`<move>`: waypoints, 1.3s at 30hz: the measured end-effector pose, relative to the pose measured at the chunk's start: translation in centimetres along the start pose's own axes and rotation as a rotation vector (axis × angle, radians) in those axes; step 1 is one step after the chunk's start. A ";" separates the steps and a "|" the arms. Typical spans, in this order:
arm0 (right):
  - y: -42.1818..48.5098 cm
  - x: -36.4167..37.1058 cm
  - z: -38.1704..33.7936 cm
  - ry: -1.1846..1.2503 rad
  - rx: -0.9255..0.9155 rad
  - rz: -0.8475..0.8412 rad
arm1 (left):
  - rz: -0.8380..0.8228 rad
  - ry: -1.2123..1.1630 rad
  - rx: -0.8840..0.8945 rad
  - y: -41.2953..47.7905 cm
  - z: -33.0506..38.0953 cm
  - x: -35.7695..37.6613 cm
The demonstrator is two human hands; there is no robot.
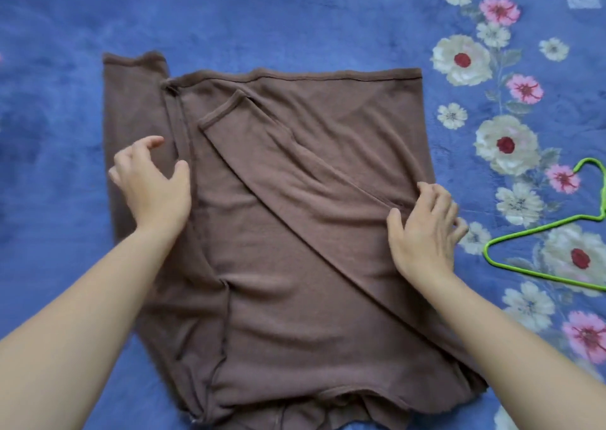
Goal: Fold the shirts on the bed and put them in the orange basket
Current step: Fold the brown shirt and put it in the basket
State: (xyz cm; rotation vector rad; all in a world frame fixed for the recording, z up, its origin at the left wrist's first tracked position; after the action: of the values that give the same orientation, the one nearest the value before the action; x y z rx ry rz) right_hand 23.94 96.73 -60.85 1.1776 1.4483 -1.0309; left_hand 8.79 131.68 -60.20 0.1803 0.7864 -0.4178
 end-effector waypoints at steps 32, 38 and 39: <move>-0.7 3.2 -13.1 0.696 0.091 -0.478 | -0.422 0.370 0.333 -14.6 -0.9 -0.2; 0.4 3.5 -19.5 0.026 -0.388 -0.292 | -0.399 0.138 0.097 -15.4 -5.1 -2.7; 0.5 3.3 -20.3 0.031 -0.417 -0.277 | -0.410 0.079 0.068 -15.6 -5.2 -2.8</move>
State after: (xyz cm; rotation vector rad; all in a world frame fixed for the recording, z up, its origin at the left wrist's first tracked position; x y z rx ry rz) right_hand 20.83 117.12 -60.60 0.7099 1.7812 -0.8372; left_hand -3.03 120.07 -61.82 0.0983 0.8893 -0.8298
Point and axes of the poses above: each hand's wrist, its own y-axis towards the middle knuckle, its own x-axis out of the palm, z = x × y, the point moved 7 cm from there along y, towards the middle knuckle, and after that the axes turned 4 degrees about -y, right-handed, at the moved point
